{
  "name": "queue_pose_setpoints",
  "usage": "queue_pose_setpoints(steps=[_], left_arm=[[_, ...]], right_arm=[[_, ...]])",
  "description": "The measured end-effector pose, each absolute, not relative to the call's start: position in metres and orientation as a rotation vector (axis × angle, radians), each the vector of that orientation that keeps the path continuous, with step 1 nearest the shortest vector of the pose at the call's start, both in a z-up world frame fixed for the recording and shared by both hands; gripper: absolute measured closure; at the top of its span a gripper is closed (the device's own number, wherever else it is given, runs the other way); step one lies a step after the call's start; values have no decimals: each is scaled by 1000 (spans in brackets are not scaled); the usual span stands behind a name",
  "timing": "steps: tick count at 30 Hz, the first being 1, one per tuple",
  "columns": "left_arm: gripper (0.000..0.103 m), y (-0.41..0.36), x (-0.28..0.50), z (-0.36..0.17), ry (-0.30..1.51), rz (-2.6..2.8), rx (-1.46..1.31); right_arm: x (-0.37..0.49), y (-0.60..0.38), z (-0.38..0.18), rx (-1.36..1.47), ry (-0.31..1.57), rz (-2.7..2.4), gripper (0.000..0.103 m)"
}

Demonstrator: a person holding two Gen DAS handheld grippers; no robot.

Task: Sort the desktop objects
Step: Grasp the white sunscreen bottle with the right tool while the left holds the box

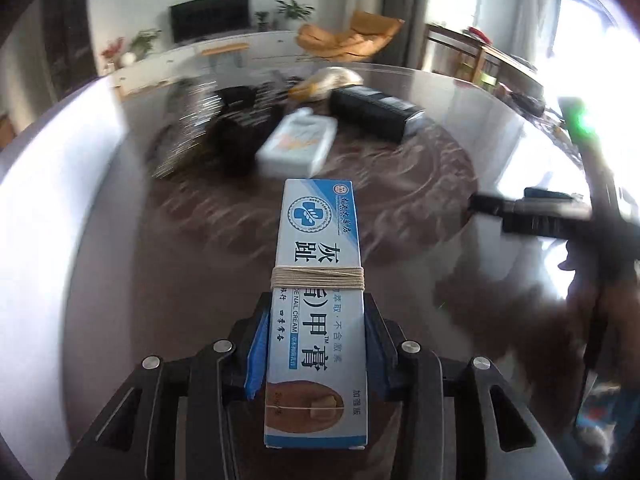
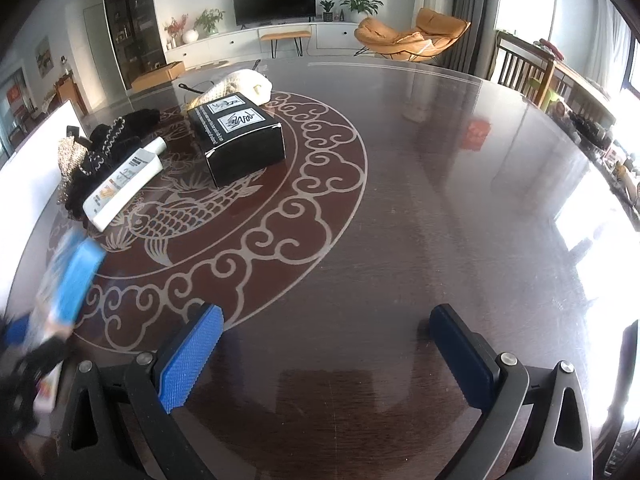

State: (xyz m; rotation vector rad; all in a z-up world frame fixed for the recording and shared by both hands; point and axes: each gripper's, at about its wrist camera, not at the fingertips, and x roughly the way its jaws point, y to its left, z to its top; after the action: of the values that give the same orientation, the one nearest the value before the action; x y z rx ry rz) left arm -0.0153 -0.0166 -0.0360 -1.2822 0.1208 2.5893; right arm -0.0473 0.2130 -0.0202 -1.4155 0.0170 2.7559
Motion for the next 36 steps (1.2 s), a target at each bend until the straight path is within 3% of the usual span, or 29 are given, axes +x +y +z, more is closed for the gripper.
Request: queue_pose_setpoints(steps=[5,10,14,19,20,24,26,32,34,35,36], left_arm=[[62,-49,-10,-36,15,2693,-1317],[62,-55,-11,-39,-1,2739,-1306],[62,-57,-10,-40,-8,2738,-1299],[62,-58,-8,-40,-20,2737,-1287],[62,-58,-9,-40,-17,2737,-1287],[62,-61,-9,-40,-50,2730,-1278],[62,-63,-10,-40,-73,2723,-1275],[61,-60,-10,-38,-25,2708,-1283],[55,-57,-12,-38,8,2696,-1297],[47,-54,-16,-38,25,2676,-1315],[42,-52,-17,-39,38,2666,-1332]], right_arm=[[-47,212,-20,-1415,40,2756,0],[-72,155,-7,-1610,231,2888,0],[-118,92,-10,-1730,189,2873,1],[-164,55,-13,-1677,88,2790,2],[-167,52,-14,-1664,40,2784,6],[-148,53,-11,-1596,-146,2860,45],[-129,66,-10,-1604,-189,2903,52],[-75,116,-8,-1690,-276,2940,51],[-82,117,-9,-1759,-292,2890,35],[-89,116,-10,-1786,-283,2872,29],[-88,117,-14,-1789,-269,2879,28]])
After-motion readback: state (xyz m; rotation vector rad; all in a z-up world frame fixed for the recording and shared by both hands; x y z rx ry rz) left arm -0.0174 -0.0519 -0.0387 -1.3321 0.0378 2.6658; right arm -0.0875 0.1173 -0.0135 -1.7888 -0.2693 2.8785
